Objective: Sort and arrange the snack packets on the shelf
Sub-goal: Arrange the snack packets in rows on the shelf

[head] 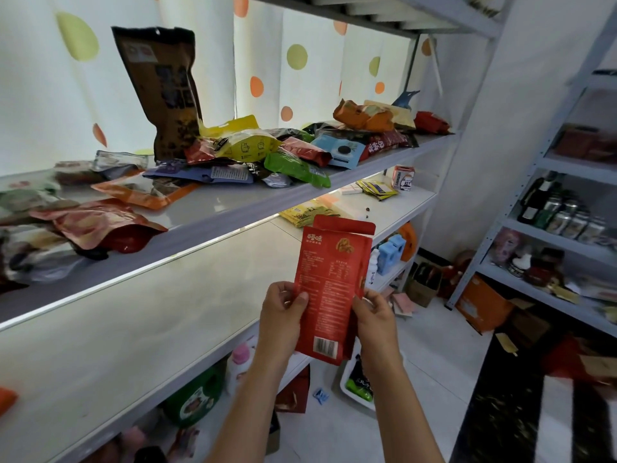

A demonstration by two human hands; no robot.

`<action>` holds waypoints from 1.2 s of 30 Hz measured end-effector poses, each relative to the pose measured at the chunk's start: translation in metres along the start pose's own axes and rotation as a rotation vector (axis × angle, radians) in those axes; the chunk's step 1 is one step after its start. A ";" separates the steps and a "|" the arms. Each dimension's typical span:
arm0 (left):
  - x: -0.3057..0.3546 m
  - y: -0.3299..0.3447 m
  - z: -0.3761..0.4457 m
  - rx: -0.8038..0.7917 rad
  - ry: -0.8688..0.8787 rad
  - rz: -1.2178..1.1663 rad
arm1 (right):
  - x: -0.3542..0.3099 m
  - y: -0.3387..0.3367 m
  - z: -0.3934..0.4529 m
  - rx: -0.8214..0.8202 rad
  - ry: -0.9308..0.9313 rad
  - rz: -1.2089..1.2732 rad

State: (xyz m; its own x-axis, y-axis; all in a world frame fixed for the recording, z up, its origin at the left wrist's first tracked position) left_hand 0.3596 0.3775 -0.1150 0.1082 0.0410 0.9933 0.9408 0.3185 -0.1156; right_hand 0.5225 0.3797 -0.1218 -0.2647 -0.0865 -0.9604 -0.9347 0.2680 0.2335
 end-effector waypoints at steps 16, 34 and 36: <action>0.002 0.035 -0.008 -0.462 0.038 0.007 | -0.016 0.006 0.001 -0.160 0.017 -0.080; 0.020 0.027 0.004 -0.270 0.024 -0.049 | -0.002 0.001 0.012 -0.035 0.010 -0.029; 0.017 0.034 0.007 -0.276 0.004 -0.049 | 0.000 -0.009 0.014 0.006 0.031 0.009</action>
State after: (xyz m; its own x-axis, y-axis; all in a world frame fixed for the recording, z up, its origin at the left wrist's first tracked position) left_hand 0.3909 0.3955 -0.1026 0.0610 0.0276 0.9978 0.9968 0.0495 -0.0623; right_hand 0.5344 0.3909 -0.1266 -0.2808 -0.1135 -0.9530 -0.9307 0.2749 0.2415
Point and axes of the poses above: each hand's wrist, its own z-axis towards the middle knuckle, its own y-axis out of the palm, x = y × z, the point moved 5 cm from there along z, towards the middle knuckle, and after that the axes turned 3 degrees about x, right-handed, at the moved point
